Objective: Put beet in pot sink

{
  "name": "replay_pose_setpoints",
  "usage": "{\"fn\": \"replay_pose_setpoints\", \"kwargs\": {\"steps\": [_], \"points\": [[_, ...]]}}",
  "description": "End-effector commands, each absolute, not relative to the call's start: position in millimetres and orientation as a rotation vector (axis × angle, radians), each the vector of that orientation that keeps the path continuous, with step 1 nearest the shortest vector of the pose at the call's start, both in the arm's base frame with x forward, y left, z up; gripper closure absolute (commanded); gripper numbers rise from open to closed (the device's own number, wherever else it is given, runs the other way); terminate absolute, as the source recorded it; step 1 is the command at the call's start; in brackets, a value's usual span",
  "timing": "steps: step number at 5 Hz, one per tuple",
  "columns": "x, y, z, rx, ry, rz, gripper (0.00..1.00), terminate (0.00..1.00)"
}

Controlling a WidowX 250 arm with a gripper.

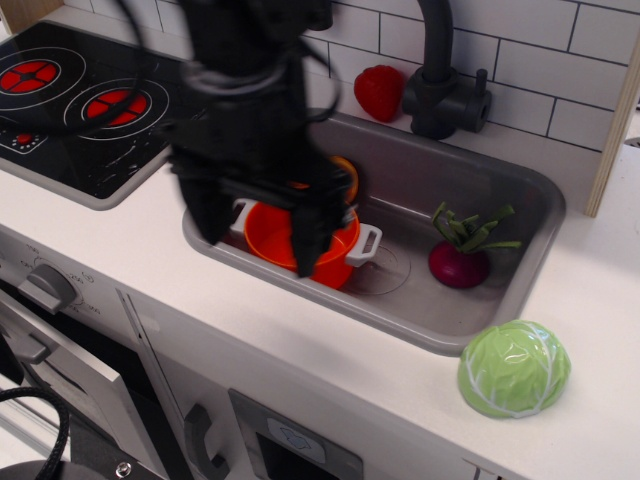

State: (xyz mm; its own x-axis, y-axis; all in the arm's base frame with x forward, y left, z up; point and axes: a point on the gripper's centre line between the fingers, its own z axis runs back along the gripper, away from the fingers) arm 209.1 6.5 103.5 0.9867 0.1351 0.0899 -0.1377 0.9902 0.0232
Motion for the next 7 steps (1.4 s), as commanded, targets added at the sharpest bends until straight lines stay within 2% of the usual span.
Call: {"fn": "replay_pose_setpoints", "kwargs": {"steps": [1, 3, 5, 7], "points": [[279, -5, 106, 0.005, -0.306, 0.261, 0.00, 0.00], [318, -29, 91, -0.103, -0.356, 0.325, 0.00, 0.00], [347, -56, 70, -0.111, -0.320, 0.377, 0.00, 0.00], [342, -67, 36, -0.099, -0.223, 0.342, 0.00, 0.00]]}}
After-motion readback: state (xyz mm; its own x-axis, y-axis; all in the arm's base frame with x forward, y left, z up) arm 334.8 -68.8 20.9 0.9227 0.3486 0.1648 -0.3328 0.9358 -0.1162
